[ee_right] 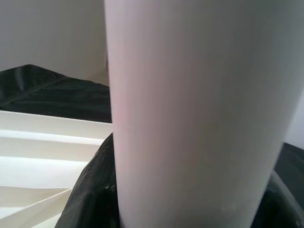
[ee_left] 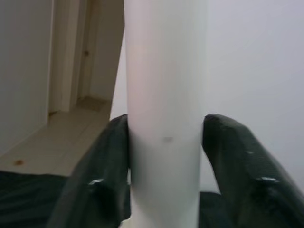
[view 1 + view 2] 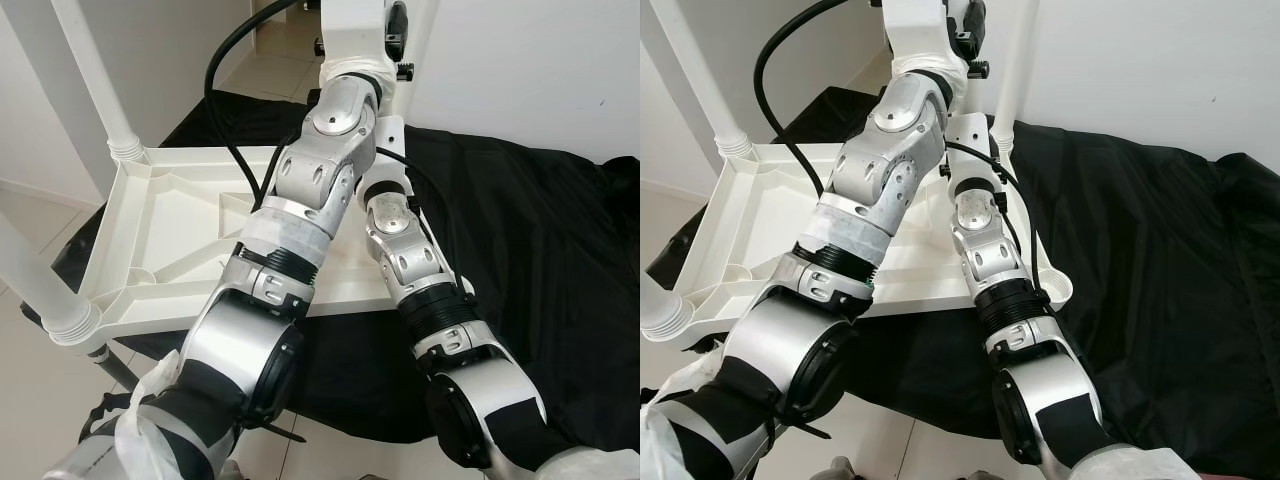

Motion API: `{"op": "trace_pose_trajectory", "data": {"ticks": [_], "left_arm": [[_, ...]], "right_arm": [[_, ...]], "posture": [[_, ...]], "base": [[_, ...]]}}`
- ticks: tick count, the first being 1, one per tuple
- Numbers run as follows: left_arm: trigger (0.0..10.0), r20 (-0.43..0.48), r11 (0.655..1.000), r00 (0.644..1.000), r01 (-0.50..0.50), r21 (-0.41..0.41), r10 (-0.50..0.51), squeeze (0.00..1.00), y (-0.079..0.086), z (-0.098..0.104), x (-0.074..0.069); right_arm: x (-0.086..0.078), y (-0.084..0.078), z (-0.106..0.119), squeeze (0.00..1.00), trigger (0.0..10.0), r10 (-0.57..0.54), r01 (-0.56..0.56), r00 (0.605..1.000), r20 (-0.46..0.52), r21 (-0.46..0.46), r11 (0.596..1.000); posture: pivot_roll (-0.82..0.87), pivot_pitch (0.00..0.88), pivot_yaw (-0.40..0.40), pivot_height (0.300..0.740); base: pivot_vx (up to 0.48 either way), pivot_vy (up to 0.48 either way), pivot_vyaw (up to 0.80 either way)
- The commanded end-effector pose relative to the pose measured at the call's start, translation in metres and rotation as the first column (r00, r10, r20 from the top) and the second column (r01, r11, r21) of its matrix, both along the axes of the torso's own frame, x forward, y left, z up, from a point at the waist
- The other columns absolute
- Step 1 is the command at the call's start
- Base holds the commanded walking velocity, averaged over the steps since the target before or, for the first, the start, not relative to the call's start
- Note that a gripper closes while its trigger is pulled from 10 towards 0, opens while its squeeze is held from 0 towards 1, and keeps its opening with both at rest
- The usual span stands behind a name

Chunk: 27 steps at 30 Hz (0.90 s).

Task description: Building children table

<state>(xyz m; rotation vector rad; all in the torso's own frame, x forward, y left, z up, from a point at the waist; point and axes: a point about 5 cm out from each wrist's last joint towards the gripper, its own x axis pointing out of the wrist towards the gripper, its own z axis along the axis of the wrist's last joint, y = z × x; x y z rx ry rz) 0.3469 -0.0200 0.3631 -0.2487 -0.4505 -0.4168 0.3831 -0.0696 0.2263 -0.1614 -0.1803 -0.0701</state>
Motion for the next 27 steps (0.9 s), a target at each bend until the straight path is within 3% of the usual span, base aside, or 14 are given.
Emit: {"op": "trace_pose_trajectory", "data": {"ticks": [1,3,4,5,13,16,22,23,25,27], "left_arm": [[10.0,0.079,0.992,0.989,0.123,0.034,-0.125,1.00,-0.012,0.007,-0.012],[10.0,0.096,0.986,0.982,0.163,0.027,-0.165,1.00,-0.015,0.009,-0.016],[10.0,0.107,0.979,0.973,0.205,0.019,-0.206,0.20,-0.018,0.010,-0.020],[10.0,0.112,0.969,0.963,0.247,0.013,-0.247,0.00,-0.021,0.010,-0.023],[10.0,0.122,0.935,0.929,0.355,-0.013,-0.351,0.00,-0.027,0.009,-0.033],[10.0,0.126,0.911,0.910,0.406,-0.073,-0.395,0.00,-0.023,0.010,-0.036],[10.0,0.127,0.910,0.910,0.406,-0.078,-0.395,0.00,-0.020,0.005,-0.037],[10.0,0.117,0.921,0.919,0.385,-0.055,-0.377,0.00,-0.016,0.001,-0.034],[10.0,0.117,0.921,0.919,0.385,-0.055,-0.377,0.00,-0.016,0.001,-0.034],[10.0,0.106,0.937,0.932,0.350,-0.001,-0.348,0.00,-0.007,-0.009,-0.030]], "right_arm": [[0.002,-0.002,0.005,0.00,10.0,-0.017,0.017,1.000,0.009,0.040,0.999],[0.003,-0.004,0.006,0.00,10.0,-0.025,0.024,1.000,0.008,0.048,0.999],[0.003,-0.006,0.006,0.00,10.0,-0.031,0.030,0.999,0.010,0.048,0.998],[0.003,-0.008,0.006,0.00,10.0,-0.039,0.038,0.999,0.012,0.054,0.998],[0.004,-0.015,0.008,0.00,10.0,-0.072,0.070,0.997,0.023,0.088,0.994],[0.003,-0.029,0.013,0.00,10.0,-0.126,0.118,0.989,0.073,0.110,0.987],[0.000,-0.043,0.010,0.00,10.0,-0.155,0.138,0.985,0.080,0.189,0.972],[0.000,-0.049,0.008,0.00,10.0,-0.125,0.107,0.991,0.055,0.263,0.959],[0.000,-0.049,0.008,0.00,10.0,-0.125,0.107,0.991,0.055,0.263,0.959],[-0.001,-0.062,0.012,0.00,10.0,-0.108,0.083,0.992,0.065,0.303,0.949]], "posture": [[-0.01,0.000,-0.058,0.740],[0.00,0.000,-0.056,0.740],[0.00,0.000,-0.056,0.740],[0.00,0.000,-0.056,0.740],[0.00,0.000,-0.050,0.740],[0.00,0.000,-0.050,0.740],[0.00,0.000,-0.051,0.740],[0.00,0.000,-0.050,0.740],[0.00,0.000,-0.050,0.740],[-0.01,0.000,-0.046,0.740]], "base": [[0.000,0.000,0.00],[0.000,0.000,0.00],[0.000,0.000,0.00],[0.000,0.000,0.00],[0.000,0.000,0.00],[0.000,0.000,0.00],[0.000,0.000,0.00],[0.000,0.000,0.00],[0.000,0.000,0.00],[0.000,0.000,0.00]]}}
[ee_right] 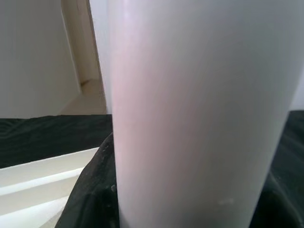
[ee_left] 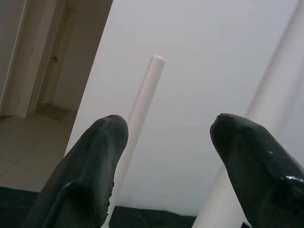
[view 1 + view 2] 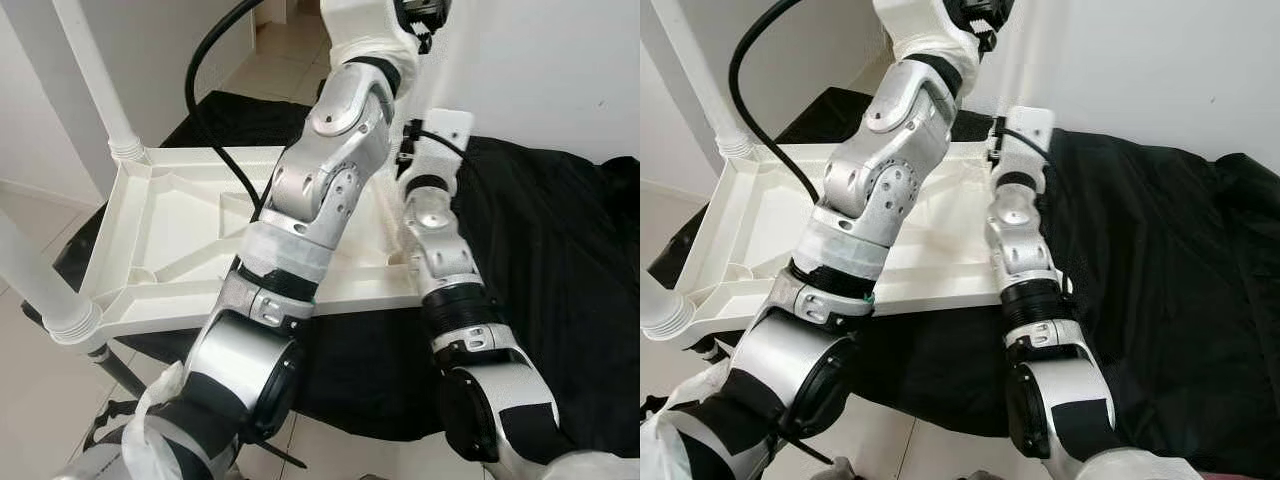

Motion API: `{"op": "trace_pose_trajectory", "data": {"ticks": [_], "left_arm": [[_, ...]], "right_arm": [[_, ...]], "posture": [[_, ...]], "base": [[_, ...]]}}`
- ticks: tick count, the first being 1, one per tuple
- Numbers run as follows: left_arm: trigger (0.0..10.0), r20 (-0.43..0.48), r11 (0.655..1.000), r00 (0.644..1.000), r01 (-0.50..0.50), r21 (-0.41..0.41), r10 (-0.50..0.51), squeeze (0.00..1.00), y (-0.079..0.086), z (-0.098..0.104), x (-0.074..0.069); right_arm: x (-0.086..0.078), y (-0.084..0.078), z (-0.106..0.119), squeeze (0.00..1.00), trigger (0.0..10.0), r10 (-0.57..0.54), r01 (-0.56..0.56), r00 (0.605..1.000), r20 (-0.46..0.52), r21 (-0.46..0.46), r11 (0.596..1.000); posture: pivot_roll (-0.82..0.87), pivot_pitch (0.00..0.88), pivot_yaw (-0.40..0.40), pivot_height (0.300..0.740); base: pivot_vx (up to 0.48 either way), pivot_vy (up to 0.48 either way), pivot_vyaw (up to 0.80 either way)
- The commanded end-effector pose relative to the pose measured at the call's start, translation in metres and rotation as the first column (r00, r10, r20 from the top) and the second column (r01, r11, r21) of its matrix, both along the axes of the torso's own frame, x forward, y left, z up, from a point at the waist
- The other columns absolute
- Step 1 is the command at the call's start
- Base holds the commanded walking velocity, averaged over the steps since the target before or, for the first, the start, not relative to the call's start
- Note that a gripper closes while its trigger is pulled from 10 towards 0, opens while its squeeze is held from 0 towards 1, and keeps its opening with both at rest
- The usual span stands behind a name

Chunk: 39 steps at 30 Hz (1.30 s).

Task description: Building children table

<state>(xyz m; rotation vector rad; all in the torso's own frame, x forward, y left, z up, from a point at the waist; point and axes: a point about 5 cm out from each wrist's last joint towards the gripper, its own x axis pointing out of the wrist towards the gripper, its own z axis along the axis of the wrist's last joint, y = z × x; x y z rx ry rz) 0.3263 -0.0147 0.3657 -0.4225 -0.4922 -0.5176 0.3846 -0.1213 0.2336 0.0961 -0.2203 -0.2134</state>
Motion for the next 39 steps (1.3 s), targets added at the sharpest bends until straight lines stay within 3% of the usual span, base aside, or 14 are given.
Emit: {"op": "trace_pose_trajectory", "data": {"ticks": [1,2,3,6,13,22,26,31,34,35,39], "left_arm": [[10.0,0.090,0.969,0.972,0.206,0.136,-0.219,0.00,-0.012,-0.012,-0.010],[10.0,0.090,0.969,0.972,0.206,0.136,-0.219,0.00,-0.012,-0.012,-0.010],[10.0,0.098,0.961,0.972,0.189,0.204,-0.212,0.00,-0.005,-0.024,-0.010],[10.0,0.096,0.949,0.969,0.199,0.245,-0.228,0.00,-0.003,-0.034,-0.012],[10.0,0.074,0.933,0.969,0.202,0.299,-0.234,0.00,0.003,-0.052,-0.013],[10.0,0.009,0.921,0.986,0.150,0.358,-0.164,0.00,0.022,-0.083,-0.005],[10.0,0.008,0.897,0.985,0.155,0.413,-0.174,0.00,0.029,-0.100,-0.011],[10.0,0.004,0.886,0.981,0.172,0.431,-0.192,0.00,0.030,-0.106,-0.016],[10.0,0.002,0.852,0.972,0.204,0.482,-0.234,0.00,0.029,-0.118,-0.024],[10.0,-0.010,0.827,0.962,0.239,0.509,-0.272,0.00,0.027,-0.126,-0.030],[10.0,-0.018,0.804,0.952,0.267,0.531,-0.304,0.00,0.024,-0.134,-0.037]], "right_arm": [[-0.002,-0.010,0.005,0.00,10.0,0.016,-0.017,1.000,0.025,0.036,0.999],[-0.002,-0.010,0.005,0.00,10.0,0.016,-0.017,1.000,0.025,0.036,0.999],[-0.006,-0.019,0.008,0.00,10.0,0.048,-0.051,0.997,0.054,0.048,0.998],[-0.010,-0.024,0.008,0.00,10.0,0.069,-0.072,0.995,0.074,0.038,0.997],[-0.019,-0.033,0.002,0.00,10.0,0.077,-0.075,0.992,0.096,-0.018,0.997],[-0.038,-0.044,-0.012,0.00,10.0,0.150,-0.140,0.985,0.082,-0.113,0.984],[-0.050,-0.052,-0.016,0.00,10.0,0.193,-0.177,0.975,0.109,-0.142,0.974],[-0.054,-0.055,-0.020,0.00,10.0,0.198,-0.180,0.975,0.101,-0.161,0.970],[-0.060,-0.057,-0.031,0.00,10.0,0.202,-0.178,0.977,0.067,-0.262,0.949],[-0.062,-0.058,-0.039,0.00,10.0,0.209,-0.188,0.977,0.052,-0.269,0.945],[-0.066,-0.058,-0.048,0.00,10.0,0.221,-0.203,0.975,0.031,-0.280,0.938]], "posture": [[-0.01,0.000,-0.046,0.740],[-0.01,0.000,-0.046,0.740],[-0.01,0.000,-0.047,0.740],[-0.01,0.000,-0.043,0.740],[-0.01,0.000,-0.042,0.740],[-0.03,0.000,-0.037,0.740],[-0.03,0.000,-0.040,0.740],[-0.03,0.000,-0.040,0.740],[-0.03,0.000,-0.044,0.740],[-0.03,0.000,-0.045,0.740],[-0.03,0.000,-0.045,0.740]], "base": [[0.000,0.000,0.00],[0.000,0.000,0.00],[0.000,0.000,0.00],[0.000,0.000,0.00],[0.000,0.000,0.00],[0.000,0.000,0.00],[0.000,0.000,0.00],[0.000,0.000,0.00],[0.000,0.000,0.00],[0.000,0.000,0.00],[0.000,0.000,0.00]]}}
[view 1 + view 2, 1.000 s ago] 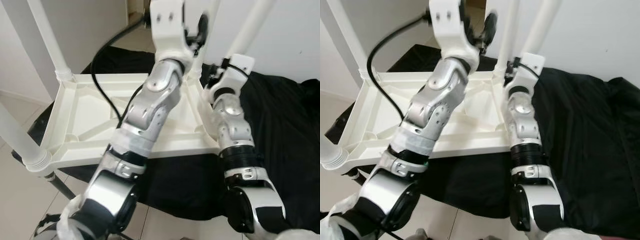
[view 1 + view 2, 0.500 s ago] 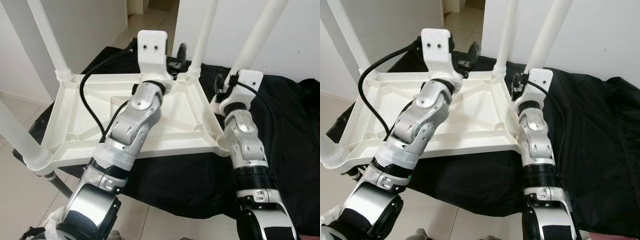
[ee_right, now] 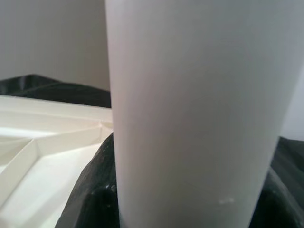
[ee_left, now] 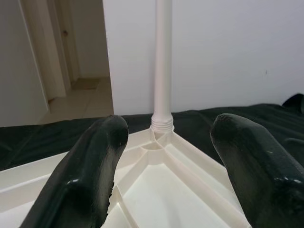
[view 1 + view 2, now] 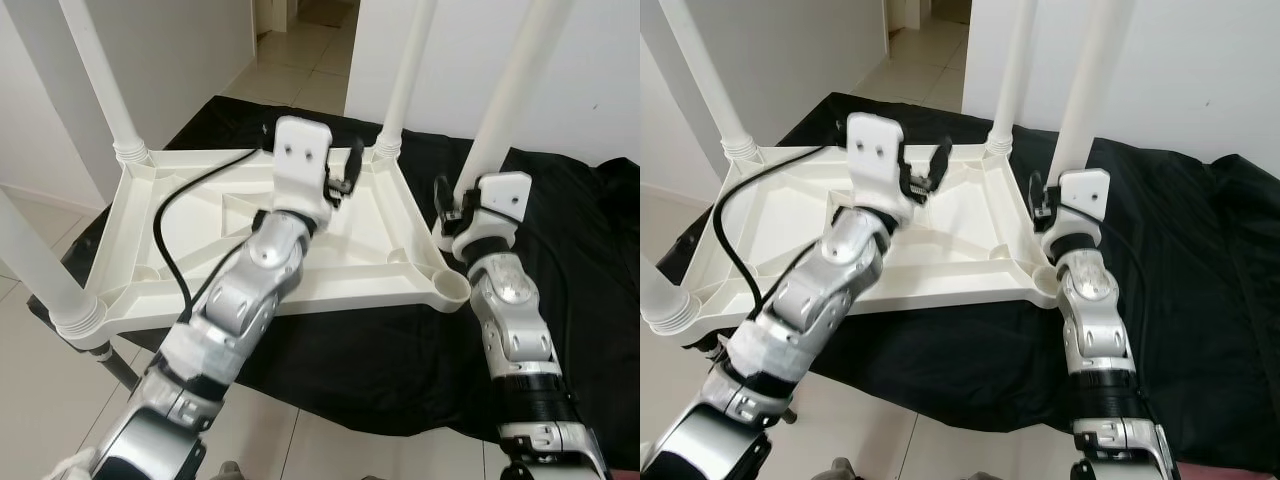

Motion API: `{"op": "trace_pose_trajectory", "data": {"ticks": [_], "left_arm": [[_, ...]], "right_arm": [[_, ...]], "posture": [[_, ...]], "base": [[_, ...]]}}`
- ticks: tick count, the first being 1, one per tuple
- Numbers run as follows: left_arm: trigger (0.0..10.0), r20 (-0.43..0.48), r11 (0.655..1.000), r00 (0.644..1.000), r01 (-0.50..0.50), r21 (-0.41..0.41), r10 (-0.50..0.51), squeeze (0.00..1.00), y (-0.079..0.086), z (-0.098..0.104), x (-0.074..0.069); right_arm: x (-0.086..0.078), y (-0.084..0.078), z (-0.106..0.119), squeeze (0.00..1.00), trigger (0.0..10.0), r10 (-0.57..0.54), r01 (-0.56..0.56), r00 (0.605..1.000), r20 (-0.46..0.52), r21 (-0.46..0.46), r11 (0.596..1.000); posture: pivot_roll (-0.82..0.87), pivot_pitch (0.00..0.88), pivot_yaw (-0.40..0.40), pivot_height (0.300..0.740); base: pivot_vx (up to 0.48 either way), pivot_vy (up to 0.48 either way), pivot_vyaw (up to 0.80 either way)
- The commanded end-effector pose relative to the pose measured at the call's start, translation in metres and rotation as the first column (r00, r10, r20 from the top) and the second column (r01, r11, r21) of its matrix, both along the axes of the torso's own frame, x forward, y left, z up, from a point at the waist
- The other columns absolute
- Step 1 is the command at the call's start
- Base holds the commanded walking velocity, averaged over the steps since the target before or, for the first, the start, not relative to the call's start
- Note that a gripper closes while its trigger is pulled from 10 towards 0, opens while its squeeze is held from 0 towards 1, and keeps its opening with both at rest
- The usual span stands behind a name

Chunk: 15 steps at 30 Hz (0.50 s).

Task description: Building children table

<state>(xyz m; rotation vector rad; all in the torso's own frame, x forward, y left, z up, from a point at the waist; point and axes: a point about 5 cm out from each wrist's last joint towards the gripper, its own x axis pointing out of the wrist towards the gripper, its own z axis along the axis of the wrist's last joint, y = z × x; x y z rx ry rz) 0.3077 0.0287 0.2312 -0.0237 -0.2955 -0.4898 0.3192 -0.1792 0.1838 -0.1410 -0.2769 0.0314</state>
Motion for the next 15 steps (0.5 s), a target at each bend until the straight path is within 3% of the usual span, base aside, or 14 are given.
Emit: {"op": "trace_pose_trajectory", "data": {"ticks": [1,10,13,15], "left_arm": [[10.0,0.031,0.890,0.897,0.432,0.143,-0.440,0.00,-0.020,-0.003,-0.022],[10.0,-0.053,0.811,0.828,0.559,0.175,-0.559,0.00,-0.027,-0.020,-0.040],[10.0,-0.106,0.758,0.780,0.625,0.184,-0.617,0.00,-0.029,-0.027,-0.049],[10.0,-0.106,0.758,0.780,0.625,0.184,-0.617,0.00,-0.029,-0.027,-0.049]], "right_arm": [[-0.002,-0.001,-0.002,0.00,10.0,0.005,-0.005,1.000,0.010,-0.004,1.000],[-0.003,-0.005,-0.013,0.00,10.0,-0.013,0.012,1.000,-0.023,-0.035,0.999],[-0.003,-0.004,-0.015,0.00,10.0,-0.007,0.005,1.000,-0.023,-0.063,0.998],[-0.003,-0.004,-0.015,0.00,10.0,-0.007,0.005,1.000,-0.023,-0.063,0.998]], "posture": [[-0.03,0.000,-0.046,0.740],[-0.03,0.000,-0.041,0.740],[-0.03,0.000,-0.041,0.740],[-0.03,0.000,-0.041,0.740]], "base": [[0.000,0.000,0.00],[0.000,0.000,0.00],[0.000,0.000,0.00],[0.000,0.000,0.00]]}}
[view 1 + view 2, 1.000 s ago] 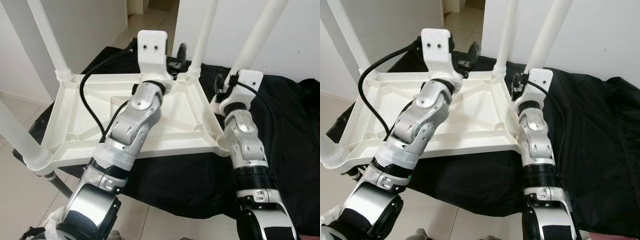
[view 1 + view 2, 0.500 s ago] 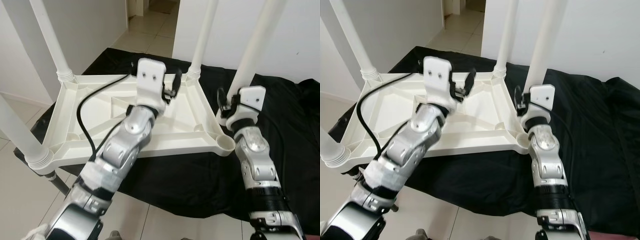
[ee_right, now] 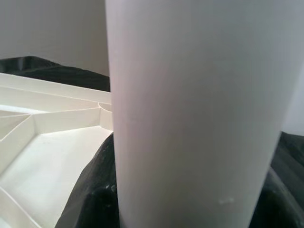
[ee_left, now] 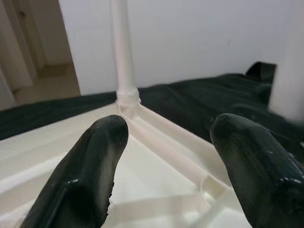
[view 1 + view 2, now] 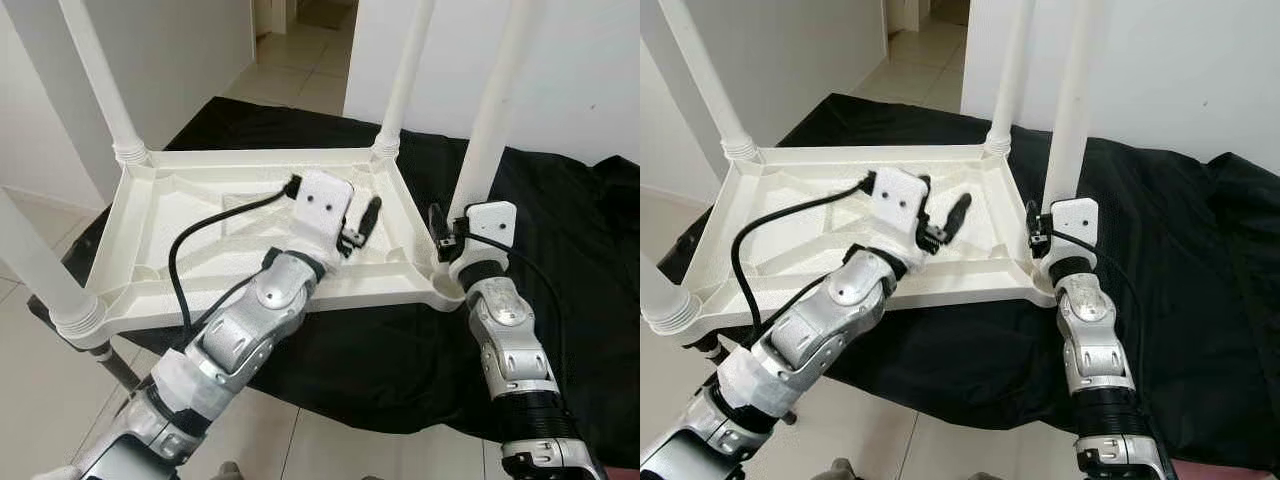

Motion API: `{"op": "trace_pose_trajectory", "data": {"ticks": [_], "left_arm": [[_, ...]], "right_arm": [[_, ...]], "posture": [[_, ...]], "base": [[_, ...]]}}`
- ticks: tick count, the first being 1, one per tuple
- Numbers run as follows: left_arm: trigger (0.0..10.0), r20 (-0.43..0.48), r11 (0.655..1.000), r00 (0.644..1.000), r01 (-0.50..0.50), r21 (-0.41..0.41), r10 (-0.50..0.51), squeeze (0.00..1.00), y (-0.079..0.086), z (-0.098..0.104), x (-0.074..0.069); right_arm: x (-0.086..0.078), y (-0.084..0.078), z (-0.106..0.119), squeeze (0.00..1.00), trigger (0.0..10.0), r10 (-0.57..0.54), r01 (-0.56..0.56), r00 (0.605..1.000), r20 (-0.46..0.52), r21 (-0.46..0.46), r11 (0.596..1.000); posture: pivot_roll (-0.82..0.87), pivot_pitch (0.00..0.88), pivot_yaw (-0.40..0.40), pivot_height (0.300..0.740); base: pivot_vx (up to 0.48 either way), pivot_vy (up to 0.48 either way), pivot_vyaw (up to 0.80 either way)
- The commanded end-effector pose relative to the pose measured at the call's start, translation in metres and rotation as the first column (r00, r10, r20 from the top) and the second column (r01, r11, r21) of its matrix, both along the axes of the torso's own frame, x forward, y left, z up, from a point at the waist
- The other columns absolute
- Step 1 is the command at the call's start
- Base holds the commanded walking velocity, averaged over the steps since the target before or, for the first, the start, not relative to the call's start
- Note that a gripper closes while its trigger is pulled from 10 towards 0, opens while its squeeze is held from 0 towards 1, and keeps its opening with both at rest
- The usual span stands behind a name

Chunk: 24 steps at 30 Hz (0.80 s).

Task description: Building children table

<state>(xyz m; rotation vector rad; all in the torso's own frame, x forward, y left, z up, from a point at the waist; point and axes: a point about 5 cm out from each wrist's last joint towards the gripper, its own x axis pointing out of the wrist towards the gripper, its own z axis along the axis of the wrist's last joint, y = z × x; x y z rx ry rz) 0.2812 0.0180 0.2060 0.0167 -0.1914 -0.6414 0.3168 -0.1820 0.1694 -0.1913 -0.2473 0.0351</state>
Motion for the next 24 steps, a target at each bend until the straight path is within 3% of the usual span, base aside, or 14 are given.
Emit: {"op": "trace_pose_trajectory", "data": {"ticks": [1,3,4,5,12,20,24], "left_arm": [[10.0,-0.012,0.834,0.841,0.538,0.122,-0.541,0.00,-0.019,-0.005,-0.028],[10.0,-0.054,0.778,0.793,0.607,0.164,-0.607,0.00,-0.019,-0.013,-0.039],[10.0,-0.054,0.778,0.793,0.607,0.164,-0.607,0.00,-0.019,-0.013,-0.039],[10.0,-0.075,0.748,0.768,0.637,0.188,-0.636,0.00,-0.019,-0.018,-0.045],[10.0,-0.110,0.744,0.768,0.639,0.197,-0.631,0.00,-0.017,-0.021,-0.044],[10.0,-0.205,0.741,0.764,0.644,0.192,-0.612,0.00,-0.015,-0.027,-0.044],[10.0,-0.294,0.737,0.752,0.650,0.186,-0.590,0.00,-0.014,-0.034,-0.045]], "right_arm": [[0.000,-0.001,-0.002,0.00,10.0,0.002,-0.001,1.000,0.004,-0.022,1.000],[0.001,0.000,-0.002,0.00,10.0,0.003,-0.003,1.000,0.004,-0.031,1.000],[0.001,0.000,-0.002,0.00,10.0,0.003,-0.003,1.000,0.004,-0.031,1.000],[0.002,0.001,-0.002,0.00,10.0,0.002,-0.002,1.000,0.006,-0.037,0.999],[0.002,0.001,-0.002,0.00,10.0,0.022,-0.021,0.999,0.028,-0.029,0.999],[-0.004,-0.002,-0.010,0.00,10.0,0.047,-0.047,0.998,0.052,0.000,0.999],[-0.007,-0.008,-0.021,0.00,10.0,0.019,-0.019,0.999,0.028,-0.001,1.000]], "posture": [[-0.03,0.000,-0.041,0.740],[-0.03,0.000,-0.042,0.740],[-0.03,0.000,-0.042,0.740],[-0.03,0.000,-0.040,0.740],[-0.03,0.000,-0.039,0.740],[-0.03,0.000,-0.042,0.740],[-0.03,0.000,-0.040,0.740]], "base": [[0.000,0.000,0.00],[0.000,0.000,0.00],[0.000,0.000,0.00],[0.000,0.000,0.00],[0.000,0.000,0.00],[0.000,0.000,0.00],[0.000,0.000,0.00]]}}
